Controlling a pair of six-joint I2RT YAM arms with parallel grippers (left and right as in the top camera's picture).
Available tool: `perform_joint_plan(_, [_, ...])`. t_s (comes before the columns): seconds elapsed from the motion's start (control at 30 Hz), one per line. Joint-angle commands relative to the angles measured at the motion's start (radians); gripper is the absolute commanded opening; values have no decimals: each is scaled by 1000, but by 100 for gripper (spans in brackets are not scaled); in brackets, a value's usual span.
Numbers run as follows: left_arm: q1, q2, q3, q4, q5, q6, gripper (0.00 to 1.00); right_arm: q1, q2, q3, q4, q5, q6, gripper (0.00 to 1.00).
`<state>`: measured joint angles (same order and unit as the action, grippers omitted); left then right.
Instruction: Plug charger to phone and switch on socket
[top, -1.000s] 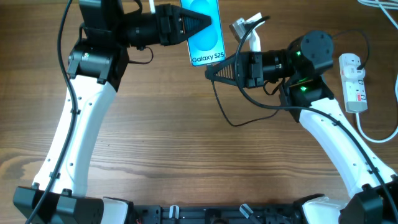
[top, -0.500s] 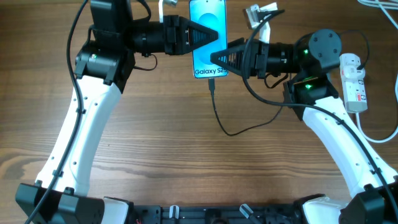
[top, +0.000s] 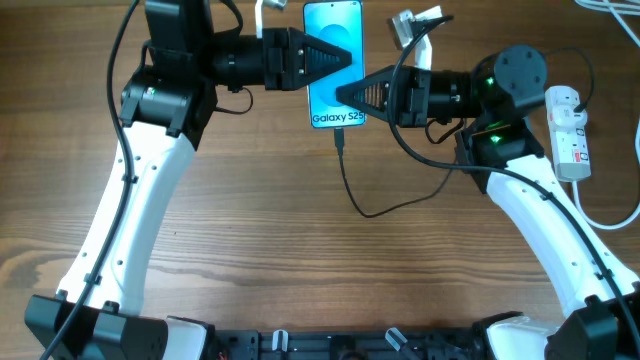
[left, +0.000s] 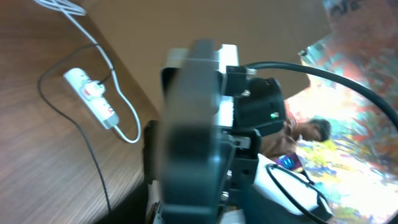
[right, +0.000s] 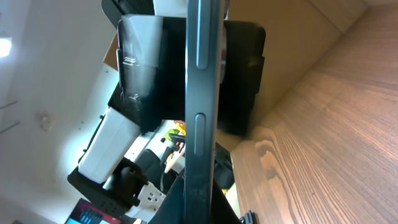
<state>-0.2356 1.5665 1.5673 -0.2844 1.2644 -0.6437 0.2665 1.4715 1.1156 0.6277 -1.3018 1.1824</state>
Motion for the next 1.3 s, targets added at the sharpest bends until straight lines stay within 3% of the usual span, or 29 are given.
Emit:
perform_joint_plan(0.0, [3,-14,3,-73,-127,53,79,2,6,21,7,-12,-35,4])
perform_joint_plan(0.07, [3,-14,3,-167,-286,91,88,2,8,21,5,-20,-45,4])
perform_joint_plan(0.13, [3,-14,3,-264,-472,90,89,2,11,21,-37,-27,-83,4])
perform_joint_plan(0.3, [3,-14,3,-437,-787,90,90,0,11,21,-383,33,-356,4])
perform_joint_plan(0.37, [3,-14,3,-478,-851,90,99,0,12,21,-556,127,-481,4])
perform_joint_plan(0.6, [3,-13,3,-611,-1144,100,100,0,21,21,-1044,691,-837,4])
perform_joint_plan(0.7, [3,7,3,-648,-1169,216,100,0,57,21,-1148,831,-909,4])
perform_joint_plan(0.87, [3,105,3,-688,-1169,238,100,0,182,21,-1172,848,-946,4])
perform_joint_plan(1.27, [2,253,3,-719,-1169,237,100,0,560,21,-995,558,-909,4])
